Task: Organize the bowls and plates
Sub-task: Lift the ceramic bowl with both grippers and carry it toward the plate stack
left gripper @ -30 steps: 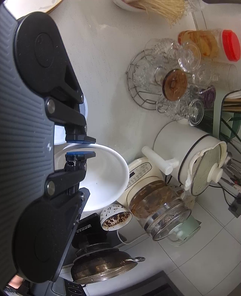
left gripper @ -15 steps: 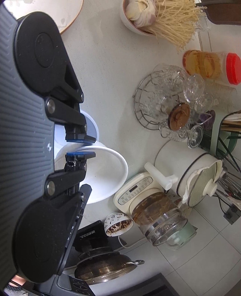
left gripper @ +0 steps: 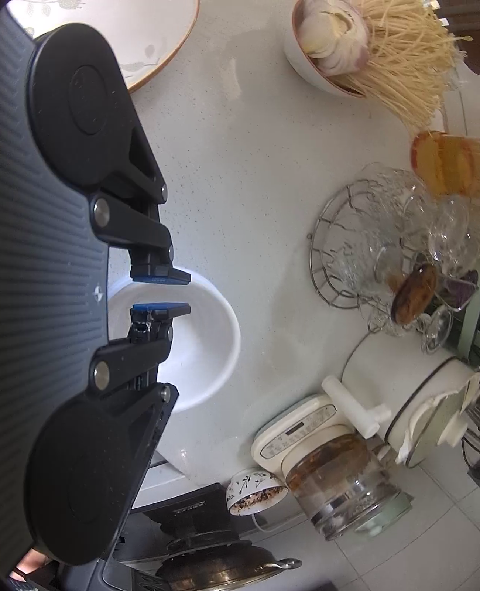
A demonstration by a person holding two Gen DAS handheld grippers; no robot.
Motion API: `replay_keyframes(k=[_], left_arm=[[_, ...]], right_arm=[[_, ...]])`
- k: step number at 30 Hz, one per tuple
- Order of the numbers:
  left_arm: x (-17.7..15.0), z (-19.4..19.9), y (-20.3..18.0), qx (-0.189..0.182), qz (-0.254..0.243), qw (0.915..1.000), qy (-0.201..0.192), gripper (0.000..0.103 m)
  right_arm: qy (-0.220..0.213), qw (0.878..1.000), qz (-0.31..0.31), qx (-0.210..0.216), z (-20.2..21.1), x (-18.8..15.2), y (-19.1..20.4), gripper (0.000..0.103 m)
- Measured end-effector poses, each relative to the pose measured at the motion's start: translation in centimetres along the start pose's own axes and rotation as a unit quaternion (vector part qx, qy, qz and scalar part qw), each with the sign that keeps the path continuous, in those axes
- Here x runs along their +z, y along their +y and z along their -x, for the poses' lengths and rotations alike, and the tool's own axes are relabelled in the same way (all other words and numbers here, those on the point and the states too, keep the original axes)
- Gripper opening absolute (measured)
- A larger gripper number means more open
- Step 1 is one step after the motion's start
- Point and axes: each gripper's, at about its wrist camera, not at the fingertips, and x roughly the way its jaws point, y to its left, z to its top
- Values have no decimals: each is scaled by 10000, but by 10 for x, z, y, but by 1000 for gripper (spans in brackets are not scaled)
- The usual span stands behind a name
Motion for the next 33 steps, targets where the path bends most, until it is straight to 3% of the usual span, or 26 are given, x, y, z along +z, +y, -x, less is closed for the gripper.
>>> replay_keyframes(k=[6, 8, 9, 10, 11, 12, 16, 18, 24, 30, 33], left_arm=[[3, -1, 5, 23, 25, 10000, 2, 10], [3, 0, 4, 49, 17, 10000, -42, 10], [3, 1, 4, 45, 26, 10000, -57, 10], [3, 2, 4, 34, 50, 10000, -61, 10], [3, 2, 5, 19, 73, 10000, -60, 10], [4, 2, 6, 6, 84, 10000, -50, 13], [2, 0, 7, -26, 70, 10000, -63, 42], [2, -2, 5, -19, 22, 10000, -69, 44], [-2, -12, 4, 28, -31, 10000, -11, 50], [-8, -25, 5, 86, 20, 9999, 63, 50], [-11, -32, 4, 159, 9, 9998, 118, 50]], right_arm=[[26, 9999, -83, 52, -4, 7, -1, 16], [4, 10000, -32, 56, -3, 8, 1, 36], [-59, 9999, -39, 89, -1, 8, 1, 59], [-124, 9998, -50, 114, 2, 9, 1, 75], [-180, 9997, -48, 133, 5, 9, 1, 79], [-220, 9996, -22, 146, 7, 9, 1, 80], [-577, 9982, 146, -5, 16, 10, 1, 79], [-675, 9975, 189, -109, 17, 11, -2, 79], [-441, 9984, -70, -359, 2, 2, -23, 79], [-81, 9993, -339, -114, -11, -12, -32, 78], [20, 9994, -344, -31, -17, -16, -31, 68]])
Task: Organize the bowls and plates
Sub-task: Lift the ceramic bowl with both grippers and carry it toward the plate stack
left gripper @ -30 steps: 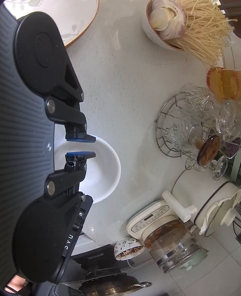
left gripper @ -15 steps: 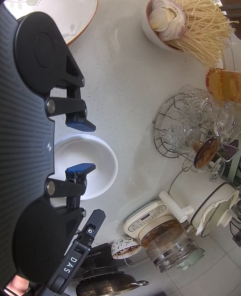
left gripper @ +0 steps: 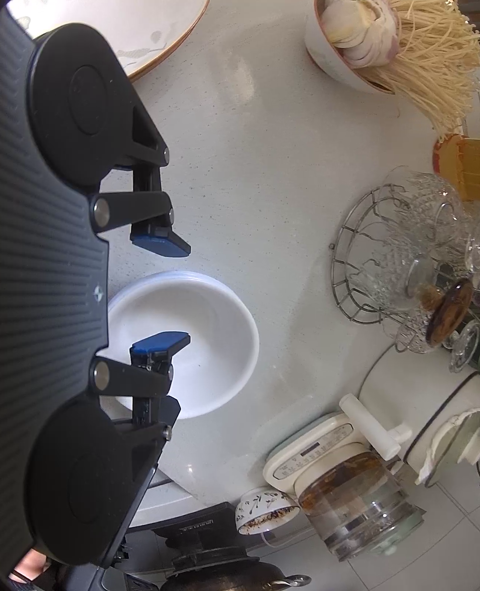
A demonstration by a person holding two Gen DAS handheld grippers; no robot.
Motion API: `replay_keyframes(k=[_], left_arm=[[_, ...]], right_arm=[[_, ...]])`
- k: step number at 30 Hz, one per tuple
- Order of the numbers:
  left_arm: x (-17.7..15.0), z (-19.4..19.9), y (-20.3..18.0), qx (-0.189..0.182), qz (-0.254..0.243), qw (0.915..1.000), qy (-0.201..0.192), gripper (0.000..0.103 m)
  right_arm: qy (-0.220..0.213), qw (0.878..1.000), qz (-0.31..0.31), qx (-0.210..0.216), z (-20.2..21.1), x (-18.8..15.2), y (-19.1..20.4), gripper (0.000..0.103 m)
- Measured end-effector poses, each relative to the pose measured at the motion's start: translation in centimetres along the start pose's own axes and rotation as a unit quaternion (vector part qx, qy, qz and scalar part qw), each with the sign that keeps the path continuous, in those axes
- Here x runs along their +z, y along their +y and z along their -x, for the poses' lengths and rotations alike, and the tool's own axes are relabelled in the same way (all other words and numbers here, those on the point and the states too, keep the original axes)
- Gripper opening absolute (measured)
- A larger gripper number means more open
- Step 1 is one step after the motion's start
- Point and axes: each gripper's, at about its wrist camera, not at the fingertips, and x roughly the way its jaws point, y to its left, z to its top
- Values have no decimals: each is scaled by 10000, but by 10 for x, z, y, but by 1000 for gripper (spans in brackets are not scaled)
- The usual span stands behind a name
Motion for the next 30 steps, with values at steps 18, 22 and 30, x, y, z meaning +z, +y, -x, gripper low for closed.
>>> replay_keyframes(k=[18, 22, 30], left_arm=[[-5, -27, 8, 111, 99, 9996, 246, 37], [-3, -30, 5, 95, 22, 9994, 346, 29], [-2, -36, 2, 97, -13, 9993, 362, 19]], right_arm=[[311, 9977, -51, 598, -15, -1, 3, 26], [334, 9977, 320, 495, -16, -1, 10, 26], [451, 9969, 332, 561, -23, 1, 10, 26]])
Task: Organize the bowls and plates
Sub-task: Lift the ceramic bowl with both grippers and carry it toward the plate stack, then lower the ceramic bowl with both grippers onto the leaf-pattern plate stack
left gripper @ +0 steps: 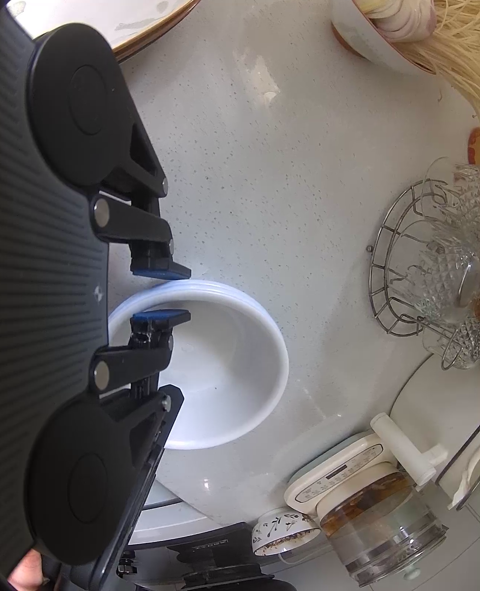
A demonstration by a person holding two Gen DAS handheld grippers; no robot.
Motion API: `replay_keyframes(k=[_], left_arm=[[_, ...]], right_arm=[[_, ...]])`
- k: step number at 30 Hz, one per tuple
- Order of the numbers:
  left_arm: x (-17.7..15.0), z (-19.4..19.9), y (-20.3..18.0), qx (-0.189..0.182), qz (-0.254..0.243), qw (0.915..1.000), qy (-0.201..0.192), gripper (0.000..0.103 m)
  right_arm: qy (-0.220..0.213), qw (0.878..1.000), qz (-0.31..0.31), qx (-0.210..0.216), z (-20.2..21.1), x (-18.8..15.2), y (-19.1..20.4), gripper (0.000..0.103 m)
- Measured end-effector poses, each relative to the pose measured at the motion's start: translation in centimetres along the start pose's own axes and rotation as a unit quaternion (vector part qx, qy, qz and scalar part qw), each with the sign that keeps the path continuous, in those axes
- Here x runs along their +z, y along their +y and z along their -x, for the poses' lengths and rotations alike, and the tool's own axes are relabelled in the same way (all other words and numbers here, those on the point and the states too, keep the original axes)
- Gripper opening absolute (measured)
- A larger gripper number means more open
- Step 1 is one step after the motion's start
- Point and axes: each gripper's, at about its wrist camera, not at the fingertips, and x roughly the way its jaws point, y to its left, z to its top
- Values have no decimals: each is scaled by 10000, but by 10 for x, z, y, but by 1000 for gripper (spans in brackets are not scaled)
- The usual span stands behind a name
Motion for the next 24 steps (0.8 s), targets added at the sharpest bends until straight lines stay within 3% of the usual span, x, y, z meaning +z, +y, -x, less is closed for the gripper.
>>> replay_keyframes(k=[10, 24], left_arm=[[-1, 8, -1, -59, -163, 9999, -5, 18], [-9, 56, 9, -222, -210, 9993, -220, 18]], right_arm=[[6, 9997, 247, -39, 6, 0, 7, 26], [-37, 9991, 410, 62, 32, -6, 35, 25]])
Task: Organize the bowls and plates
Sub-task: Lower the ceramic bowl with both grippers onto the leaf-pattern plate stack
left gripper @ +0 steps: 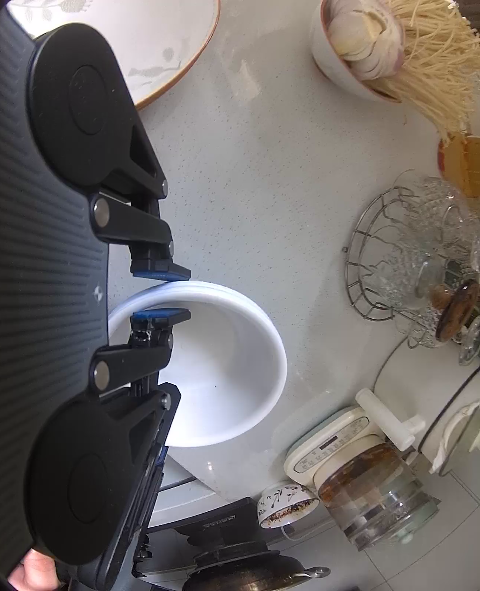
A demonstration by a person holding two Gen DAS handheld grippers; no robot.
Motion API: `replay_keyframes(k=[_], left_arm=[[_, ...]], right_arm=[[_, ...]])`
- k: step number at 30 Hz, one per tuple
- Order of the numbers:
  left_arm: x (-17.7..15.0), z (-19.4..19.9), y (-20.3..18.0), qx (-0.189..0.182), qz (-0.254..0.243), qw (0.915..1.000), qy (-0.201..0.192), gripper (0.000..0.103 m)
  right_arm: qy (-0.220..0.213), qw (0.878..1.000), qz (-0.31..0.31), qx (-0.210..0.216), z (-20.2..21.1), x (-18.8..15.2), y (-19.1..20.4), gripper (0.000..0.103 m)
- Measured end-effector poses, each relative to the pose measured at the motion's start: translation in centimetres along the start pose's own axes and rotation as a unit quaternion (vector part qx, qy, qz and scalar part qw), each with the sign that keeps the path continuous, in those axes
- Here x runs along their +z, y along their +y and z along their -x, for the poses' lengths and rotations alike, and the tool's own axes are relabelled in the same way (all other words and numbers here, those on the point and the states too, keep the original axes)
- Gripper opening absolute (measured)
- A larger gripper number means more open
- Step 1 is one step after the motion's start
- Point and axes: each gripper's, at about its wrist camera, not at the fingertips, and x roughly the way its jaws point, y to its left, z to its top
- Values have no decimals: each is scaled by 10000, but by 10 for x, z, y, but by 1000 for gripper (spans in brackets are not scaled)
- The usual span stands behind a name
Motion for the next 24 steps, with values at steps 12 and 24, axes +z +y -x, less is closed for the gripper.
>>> replay_keyframes(k=[12, 24], left_arm=[[-4, 57, 13, -259, 28, 9985, -482, 18], [-19, 119, 42, -388, 129, 9954, -872, 18]], right_arm=[[-374, 9984, 417, -107, 32, 0, 46, 25], [-593, 9967, 546, 34, 53, -8, 96, 25]])
